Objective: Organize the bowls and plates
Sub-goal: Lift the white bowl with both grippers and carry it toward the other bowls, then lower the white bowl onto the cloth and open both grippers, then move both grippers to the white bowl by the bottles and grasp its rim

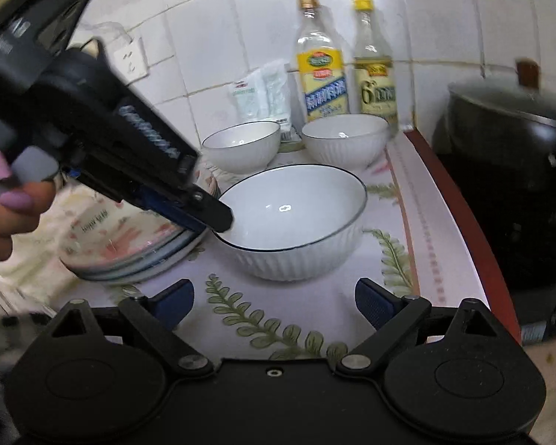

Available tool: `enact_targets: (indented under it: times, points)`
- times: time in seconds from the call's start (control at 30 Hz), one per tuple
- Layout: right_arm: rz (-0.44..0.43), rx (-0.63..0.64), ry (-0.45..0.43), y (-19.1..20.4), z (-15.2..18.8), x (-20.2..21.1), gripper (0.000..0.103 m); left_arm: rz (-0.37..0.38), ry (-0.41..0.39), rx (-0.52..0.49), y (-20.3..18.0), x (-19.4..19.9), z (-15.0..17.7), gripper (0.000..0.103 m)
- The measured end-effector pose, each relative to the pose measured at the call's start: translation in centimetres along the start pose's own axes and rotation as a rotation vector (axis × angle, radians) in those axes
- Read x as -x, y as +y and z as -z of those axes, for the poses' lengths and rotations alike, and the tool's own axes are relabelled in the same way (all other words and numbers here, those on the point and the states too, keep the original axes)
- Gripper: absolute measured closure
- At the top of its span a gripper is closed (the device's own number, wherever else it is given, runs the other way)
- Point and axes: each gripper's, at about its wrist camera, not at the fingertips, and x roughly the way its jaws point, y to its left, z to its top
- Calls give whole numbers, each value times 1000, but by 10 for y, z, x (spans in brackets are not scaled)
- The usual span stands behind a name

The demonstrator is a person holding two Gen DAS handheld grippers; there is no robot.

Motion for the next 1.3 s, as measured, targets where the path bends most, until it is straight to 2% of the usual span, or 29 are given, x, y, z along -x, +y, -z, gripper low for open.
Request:
enact_targets:
  times: [0.2, 0.3, 0.5, 0.67, 0.8, 0.9, 0.97, 1.07, 1.2, 1.3]
  points:
    - [-17, -101, -50, -14, -17, 20, 7, 29, -30, -42, -1, 33, -4, 72]
    - [-21, -146, -53, -25, -23, 18, 7, 4, -108, -61, 1, 53, -2, 71]
    - [-67, -247, -84, -40, -46, 19, 7, 41, -190, -26, 16, 77, -5, 66]
    - [-83, -290, -44, -44, -76, 4, 7, 49, -253, 9, 27, 83, -17, 62]
    - [-89, -303, -12, -47, -105, -17, 9, 74, -273, 55, 35, 72, -34, 54]
    - [-71, -277, 10, -50, -123, -36, 9, 78, -274, 87, 37, 58, -49, 54]
    - [-61, -268, 26, -54, -133, -49, 14, 79, -272, 108, 36, 46, -58, 53]
    - [-53, -288, 39, -67, -146, -68, 16, 80, -267, 161, 36, 25, -68, 53]
    - [-20, -340, 70, -86, -158, -93, 24, 49, -241, 191, 32, -10, -82, 53]
    - [19, -366, 108, -100, -162, -114, 32, -8, -242, 185, 27, -33, -89, 52]
